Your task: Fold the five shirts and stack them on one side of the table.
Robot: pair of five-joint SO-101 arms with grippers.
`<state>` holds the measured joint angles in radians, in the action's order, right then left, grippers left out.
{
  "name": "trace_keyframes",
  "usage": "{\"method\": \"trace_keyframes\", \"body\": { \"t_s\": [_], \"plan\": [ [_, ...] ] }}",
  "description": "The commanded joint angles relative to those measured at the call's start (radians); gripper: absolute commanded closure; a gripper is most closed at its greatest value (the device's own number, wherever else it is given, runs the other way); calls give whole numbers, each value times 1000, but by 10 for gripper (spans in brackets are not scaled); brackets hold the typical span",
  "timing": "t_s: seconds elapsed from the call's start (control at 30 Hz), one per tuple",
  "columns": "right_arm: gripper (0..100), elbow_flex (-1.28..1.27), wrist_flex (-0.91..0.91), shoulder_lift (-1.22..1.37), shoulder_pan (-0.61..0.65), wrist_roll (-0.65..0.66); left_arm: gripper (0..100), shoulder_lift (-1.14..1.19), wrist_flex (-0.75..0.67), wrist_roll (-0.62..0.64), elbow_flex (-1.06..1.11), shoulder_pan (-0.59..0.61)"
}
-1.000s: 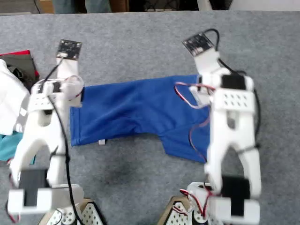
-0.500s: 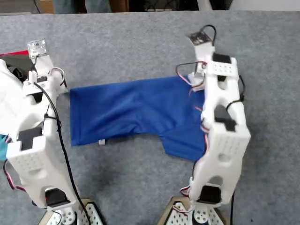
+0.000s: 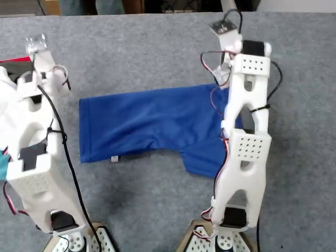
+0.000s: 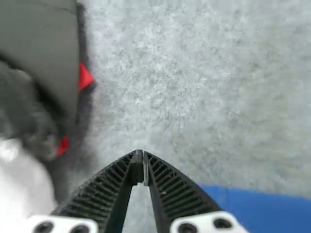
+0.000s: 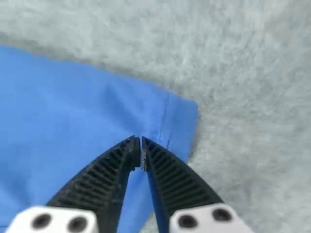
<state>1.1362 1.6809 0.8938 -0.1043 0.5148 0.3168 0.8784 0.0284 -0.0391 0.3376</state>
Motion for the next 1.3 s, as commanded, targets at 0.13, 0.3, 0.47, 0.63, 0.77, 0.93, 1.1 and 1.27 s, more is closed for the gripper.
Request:
{"method": "trace_keyframes", "body": {
  "t_s": [0.13,0.3,0.47,0.63,0.77,0.93,1.1,1.27],
  "plan": [
    [985,177,15,104,2,15,971,-32,-103,6,93,-168],
    [985,171,-121,303,-60,17,971,164,-219,8,48,-154],
    [985,243,-120,360,-95,17,971,273,-140,51,-139,-110],
    [985,392,-12,357,-58,68,972,330,-123,49,-219,-111],
    [985,542,89,346,-28,124,972,339,-115,49,-248,-108],
    [985,398,87,211,-23,183,972,250,-78,55,-242,-65],
    [985,30,87,-70,17,328,972,84,-48,55,-170,-5],
    [983,-377,80,-404,57,491,972,-38,-230,48,85,-42]
  ]
}}
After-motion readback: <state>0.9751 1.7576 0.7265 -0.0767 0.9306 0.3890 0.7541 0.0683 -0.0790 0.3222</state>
